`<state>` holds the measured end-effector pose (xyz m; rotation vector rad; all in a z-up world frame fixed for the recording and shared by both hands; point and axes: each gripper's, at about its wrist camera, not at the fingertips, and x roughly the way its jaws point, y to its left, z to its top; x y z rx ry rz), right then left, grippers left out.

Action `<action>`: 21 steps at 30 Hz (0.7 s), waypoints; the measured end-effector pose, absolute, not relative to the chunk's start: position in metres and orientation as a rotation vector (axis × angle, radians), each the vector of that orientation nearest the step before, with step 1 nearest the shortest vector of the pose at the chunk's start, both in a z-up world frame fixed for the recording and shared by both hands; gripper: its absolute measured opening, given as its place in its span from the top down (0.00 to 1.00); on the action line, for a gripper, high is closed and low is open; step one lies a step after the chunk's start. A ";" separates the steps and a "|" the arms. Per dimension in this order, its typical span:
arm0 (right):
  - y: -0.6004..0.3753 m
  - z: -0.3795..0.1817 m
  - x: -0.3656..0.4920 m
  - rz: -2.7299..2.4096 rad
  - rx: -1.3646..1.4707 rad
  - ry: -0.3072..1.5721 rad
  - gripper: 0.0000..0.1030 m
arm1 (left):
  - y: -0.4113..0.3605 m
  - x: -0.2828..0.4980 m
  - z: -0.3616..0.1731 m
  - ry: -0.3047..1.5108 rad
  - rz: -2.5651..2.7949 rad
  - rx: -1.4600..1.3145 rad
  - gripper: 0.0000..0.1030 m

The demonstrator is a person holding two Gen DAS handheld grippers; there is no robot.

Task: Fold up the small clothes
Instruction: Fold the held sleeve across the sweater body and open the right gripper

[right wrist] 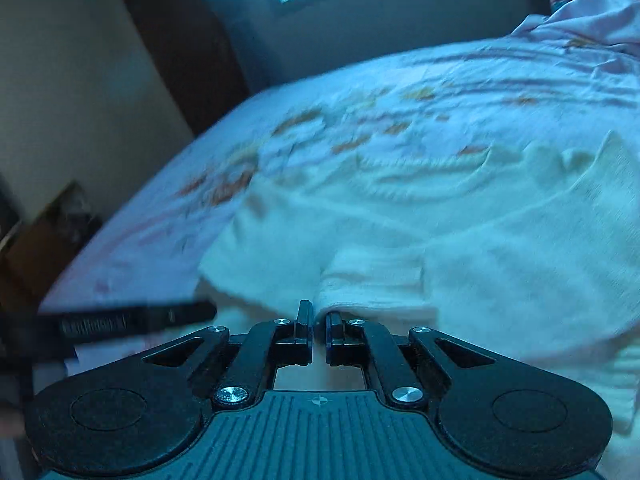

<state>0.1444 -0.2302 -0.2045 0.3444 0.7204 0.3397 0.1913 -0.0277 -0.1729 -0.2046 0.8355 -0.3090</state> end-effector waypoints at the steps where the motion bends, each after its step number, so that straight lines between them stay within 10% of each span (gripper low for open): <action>1: -0.226 -0.210 0.141 0.353 0.331 0.735 0.86 | -0.025 0.192 -0.174 0.845 -0.321 -0.233 0.65; 4: -0.229 -0.210 0.128 0.411 0.393 0.708 0.60 | -0.021 0.193 -0.176 0.870 -0.366 -0.316 0.63; 21: -0.287 -0.204 0.096 0.207 0.456 0.659 0.59 | -0.022 0.188 -0.193 0.957 -0.424 -0.478 0.50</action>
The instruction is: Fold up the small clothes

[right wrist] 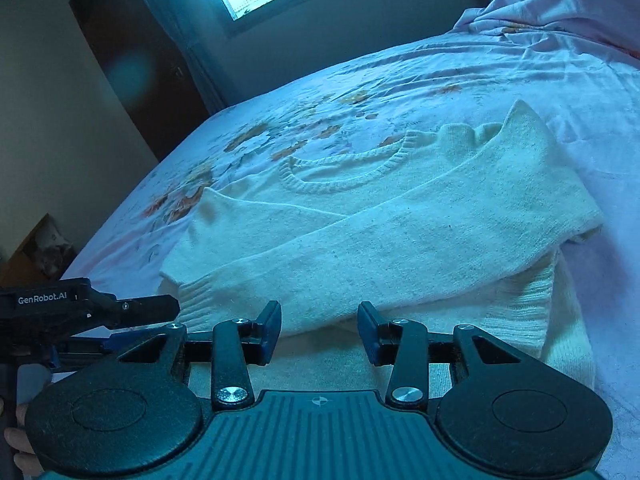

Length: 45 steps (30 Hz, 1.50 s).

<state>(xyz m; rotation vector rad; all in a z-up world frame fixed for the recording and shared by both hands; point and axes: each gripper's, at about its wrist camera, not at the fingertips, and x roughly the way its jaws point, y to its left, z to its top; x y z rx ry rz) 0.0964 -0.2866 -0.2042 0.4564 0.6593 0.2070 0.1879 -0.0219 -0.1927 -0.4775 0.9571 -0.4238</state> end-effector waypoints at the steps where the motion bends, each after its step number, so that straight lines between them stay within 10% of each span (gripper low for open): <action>1: -0.286 -0.204 0.096 0.206 0.445 0.661 0.59 | -0.023 0.191 -0.196 0.966 -0.424 -0.478 0.50; 4: -0.284 -0.205 0.097 0.202 0.449 0.660 0.59 | -0.024 0.199 -0.209 0.990 -0.418 -0.525 0.62; 7: -0.283 -0.205 0.097 0.194 0.450 0.651 0.59 | -0.032 0.203 -0.217 0.994 -0.435 -0.534 0.95; 45: -0.362 -0.223 0.240 -0.171 0.173 0.741 0.59 | -0.017 0.213 -0.209 0.841 -0.294 -0.248 0.74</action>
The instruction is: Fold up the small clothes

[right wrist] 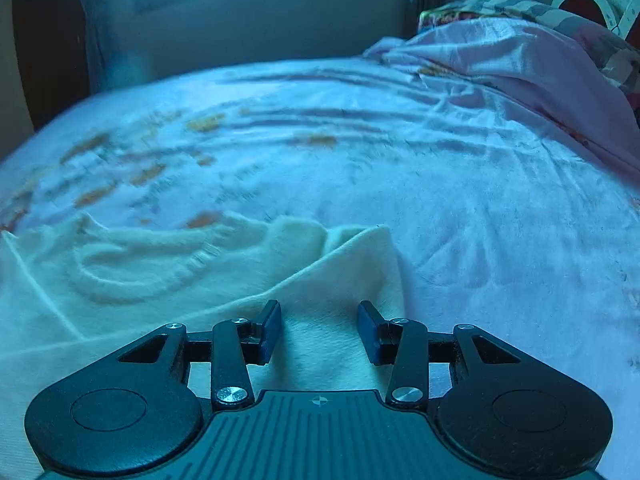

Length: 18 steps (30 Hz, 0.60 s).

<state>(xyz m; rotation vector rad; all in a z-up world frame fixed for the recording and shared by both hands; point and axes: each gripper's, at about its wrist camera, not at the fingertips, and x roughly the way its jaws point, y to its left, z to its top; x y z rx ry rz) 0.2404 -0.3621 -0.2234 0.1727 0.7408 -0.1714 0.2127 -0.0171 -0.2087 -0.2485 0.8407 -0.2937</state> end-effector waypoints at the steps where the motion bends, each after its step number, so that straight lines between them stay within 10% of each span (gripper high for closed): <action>1: -0.365 -0.227 0.244 -0.174 0.171 0.741 0.59 | -0.017 0.214 -0.209 0.840 -0.294 -0.241 0.75; 18: -0.299 -0.209 0.140 -0.079 0.150 0.720 0.59 | -0.029 0.199 -0.200 0.865 -0.280 -0.130 0.73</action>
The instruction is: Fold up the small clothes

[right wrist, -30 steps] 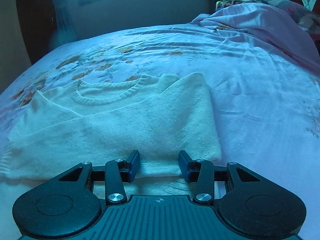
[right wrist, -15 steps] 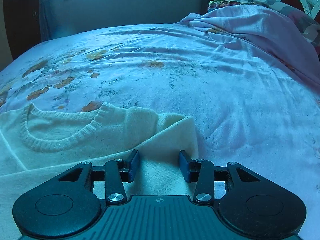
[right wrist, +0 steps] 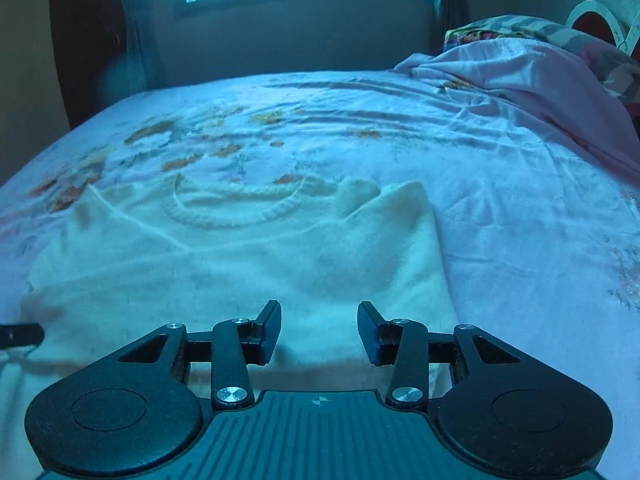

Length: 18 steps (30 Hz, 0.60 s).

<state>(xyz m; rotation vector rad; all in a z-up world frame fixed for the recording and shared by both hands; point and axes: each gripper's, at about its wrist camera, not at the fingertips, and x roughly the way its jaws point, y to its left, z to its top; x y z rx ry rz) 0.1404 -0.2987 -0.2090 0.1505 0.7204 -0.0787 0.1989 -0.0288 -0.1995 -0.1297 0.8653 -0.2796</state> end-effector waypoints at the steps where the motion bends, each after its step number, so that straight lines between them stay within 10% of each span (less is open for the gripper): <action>1: -0.296 -0.219 0.142 -0.076 0.141 0.763 0.58 | -0.032 0.198 -0.200 0.864 -0.275 -0.107 0.73; 18: -0.260 -0.212 0.073 -0.031 0.093 0.781 0.53 | -0.045 0.165 -0.193 0.878 -0.264 0.045 0.72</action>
